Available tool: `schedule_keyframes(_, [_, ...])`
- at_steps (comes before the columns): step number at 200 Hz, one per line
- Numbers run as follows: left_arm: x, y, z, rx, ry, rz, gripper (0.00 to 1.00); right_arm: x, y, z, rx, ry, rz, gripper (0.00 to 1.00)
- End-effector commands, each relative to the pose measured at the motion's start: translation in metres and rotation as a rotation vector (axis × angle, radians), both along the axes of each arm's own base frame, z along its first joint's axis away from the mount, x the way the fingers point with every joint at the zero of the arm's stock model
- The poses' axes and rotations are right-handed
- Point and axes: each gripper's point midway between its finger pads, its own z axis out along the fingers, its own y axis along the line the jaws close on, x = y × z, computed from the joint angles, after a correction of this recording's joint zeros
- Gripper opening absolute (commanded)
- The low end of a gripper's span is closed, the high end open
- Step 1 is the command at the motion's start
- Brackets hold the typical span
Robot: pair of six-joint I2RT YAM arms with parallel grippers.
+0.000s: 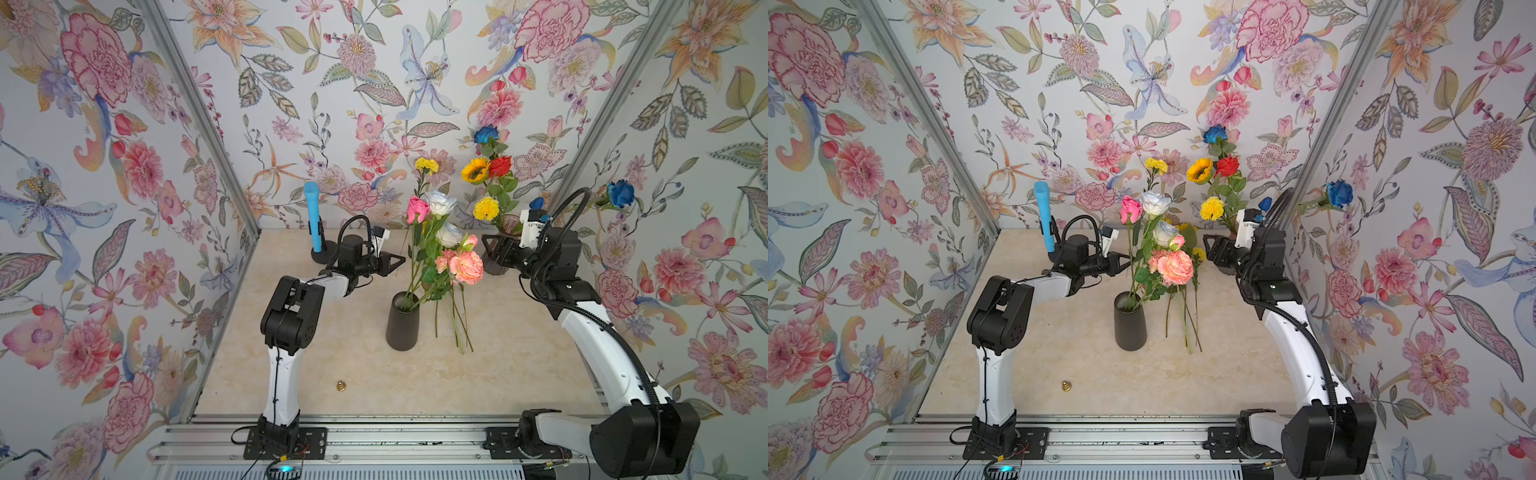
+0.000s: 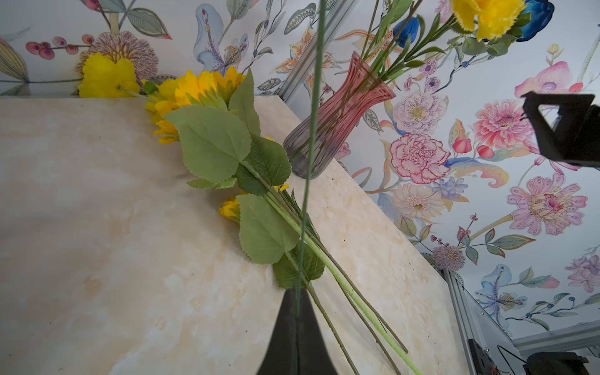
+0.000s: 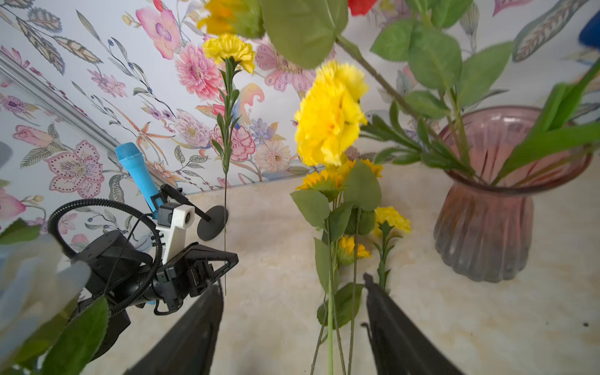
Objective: Pick out yellow flowers from the vase
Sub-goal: Place the flower at the center of the board.
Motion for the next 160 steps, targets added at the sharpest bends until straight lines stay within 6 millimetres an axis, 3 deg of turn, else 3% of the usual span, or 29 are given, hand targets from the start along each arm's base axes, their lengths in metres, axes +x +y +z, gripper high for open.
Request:
schedule_keyframes(1, [-0.002,-0.009,-0.01,0.031,0.016,-0.035,0.0,-0.004,0.017,-0.021,0.105,0.022,0.045,0.69])
schedule_keyframes(31, [0.0,-0.013,-0.018,0.079,0.02,-0.061,0.0,0.004,0.039,-0.051,0.194,0.042,0.099,0.67])
schedule_keyframes(61, [-0.003,-0.018,-0.03,0.146,0.026,-0.102,0.0,0.019,0.063,-0.068,0.286,0.039,0.149,0.62])
schedule_keyframes(115, [-0.011,-0.025,-0.049,0.223,0.039,-0.162,0.0,0.045,0.099,-0.074,0.338,-0.029,0.148,0.54])
schedule_keyframes(160, [-0.018,-0.028,-0.064,0.293,0.038,-0.199,0.0,0.07,0.11,-0.079,0.385,-0.067,0.127,0.51])
